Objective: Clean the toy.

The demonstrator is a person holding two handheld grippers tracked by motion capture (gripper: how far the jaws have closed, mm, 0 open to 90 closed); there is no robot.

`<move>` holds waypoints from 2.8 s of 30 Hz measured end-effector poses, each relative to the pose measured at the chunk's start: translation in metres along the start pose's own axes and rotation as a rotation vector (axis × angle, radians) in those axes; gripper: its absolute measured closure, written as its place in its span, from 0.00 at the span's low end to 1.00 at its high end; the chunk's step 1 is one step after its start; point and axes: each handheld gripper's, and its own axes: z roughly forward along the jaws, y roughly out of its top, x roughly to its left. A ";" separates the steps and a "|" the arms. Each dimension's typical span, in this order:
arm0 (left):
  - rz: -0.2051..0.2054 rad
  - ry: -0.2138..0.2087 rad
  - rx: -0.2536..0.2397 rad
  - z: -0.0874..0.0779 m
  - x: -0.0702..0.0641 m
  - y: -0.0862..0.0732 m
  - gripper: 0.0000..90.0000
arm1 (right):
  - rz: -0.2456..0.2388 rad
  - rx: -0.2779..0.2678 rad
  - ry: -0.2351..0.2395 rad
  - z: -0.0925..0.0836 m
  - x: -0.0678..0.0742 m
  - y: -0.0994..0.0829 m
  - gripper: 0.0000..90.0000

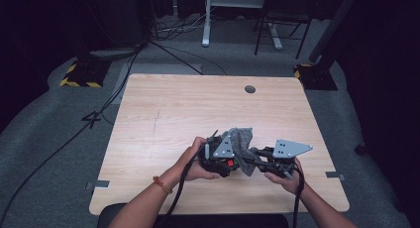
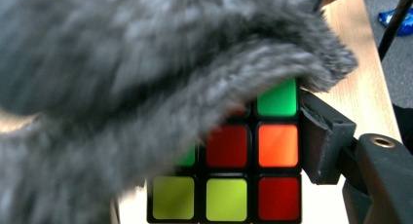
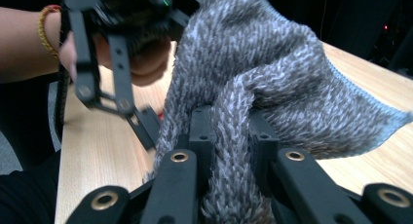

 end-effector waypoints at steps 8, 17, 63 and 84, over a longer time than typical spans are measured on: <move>0.008 -0.004 -0.005 -0.001 0.001 0.000 0.37 | -0.050 0.067 -0.065 -0.001 -0.001 -0.001 0.86; 0.003 0.019 -0.119 -0.026 0.005 0.004 0.37 | 0.028 0.183 -0.063 0.007 -0.019 -0.026 0.86; 0.006 0.024 -0.104 -0.023 0.009 -0.002 0.37 | 0.027 0.168 -0.030 0.006 -0.017 -0.021 0.86; 0.041 -0.043 -0.116 -0.018 -0.006 -0.001 0.37 | 0.004 0.136 -0.084 0.000 -0.015 -0.014 0.86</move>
